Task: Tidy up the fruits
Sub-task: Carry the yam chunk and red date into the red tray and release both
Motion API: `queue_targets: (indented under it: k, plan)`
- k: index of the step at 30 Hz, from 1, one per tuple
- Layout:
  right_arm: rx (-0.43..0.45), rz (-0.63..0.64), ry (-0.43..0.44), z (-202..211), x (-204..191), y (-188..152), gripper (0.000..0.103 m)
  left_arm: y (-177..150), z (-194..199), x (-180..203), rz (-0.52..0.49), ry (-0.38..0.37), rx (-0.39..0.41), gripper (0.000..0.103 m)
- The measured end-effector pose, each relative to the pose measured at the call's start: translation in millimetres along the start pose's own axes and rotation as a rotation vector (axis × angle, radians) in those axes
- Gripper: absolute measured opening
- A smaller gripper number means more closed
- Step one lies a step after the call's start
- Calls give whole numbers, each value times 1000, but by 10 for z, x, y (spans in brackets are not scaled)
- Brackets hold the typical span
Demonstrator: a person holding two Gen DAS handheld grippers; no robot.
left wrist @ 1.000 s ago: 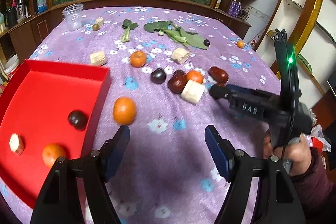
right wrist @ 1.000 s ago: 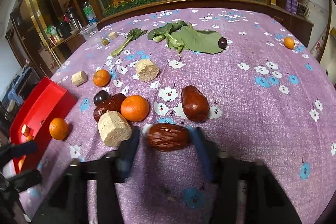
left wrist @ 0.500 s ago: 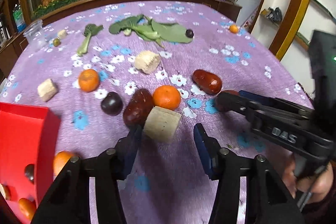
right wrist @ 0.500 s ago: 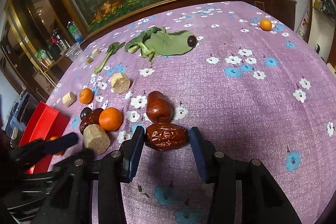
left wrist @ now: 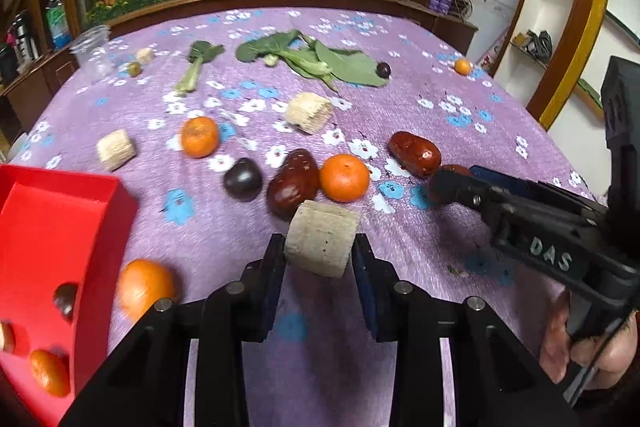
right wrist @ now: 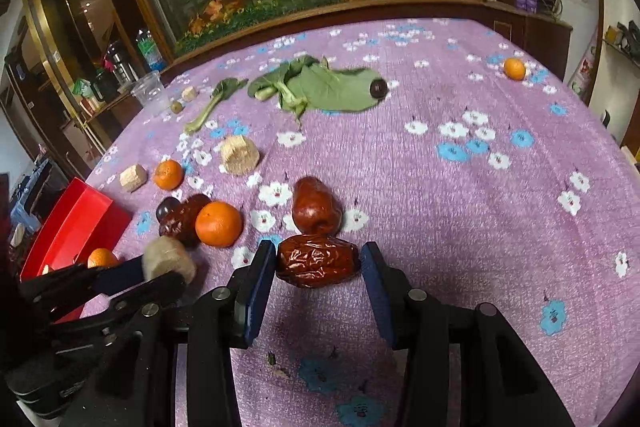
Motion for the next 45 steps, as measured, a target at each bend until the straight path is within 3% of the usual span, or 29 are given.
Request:
queue_targets:
  k: [7, 13, 23, 31, 38, 45]
  plan:
    - [30, 65, -44, 54, -155, -12, 48, -103, 446, -342, 97, 13, 75, 33]
    - [47, 92, -33, 156, -303, -35, 48, -128, 922, -735, 174, 44, 167, 33]
    - [31, 156, 124, 435, -1008, -4, 48, -364, 1336, -1630, 387, 88, 243, 33]
    - [-34, 189, 312, 278, -1765, 86, 49, -532, 1476, -2111, 497, 121, 257, 33]
    - [-97, 294, 371, -13, -2497, 89, 49, -571, 1472, -2237, 473, 240, 264, 33]
    - [-165, 313, 373, -381, -2814, 155, 49, -562, 1441, -2342, 471, 261, 254, 33]
Point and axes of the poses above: each gripper's, at about its wrist camera, not at the fingertips, and z roughly against the way its jaws point, x to its right, y to its top, the point moved 1 cm from there along -z, roughly the way its jaws point, and after that the axes turned 7 degrees about z, right-handed, at the moved point
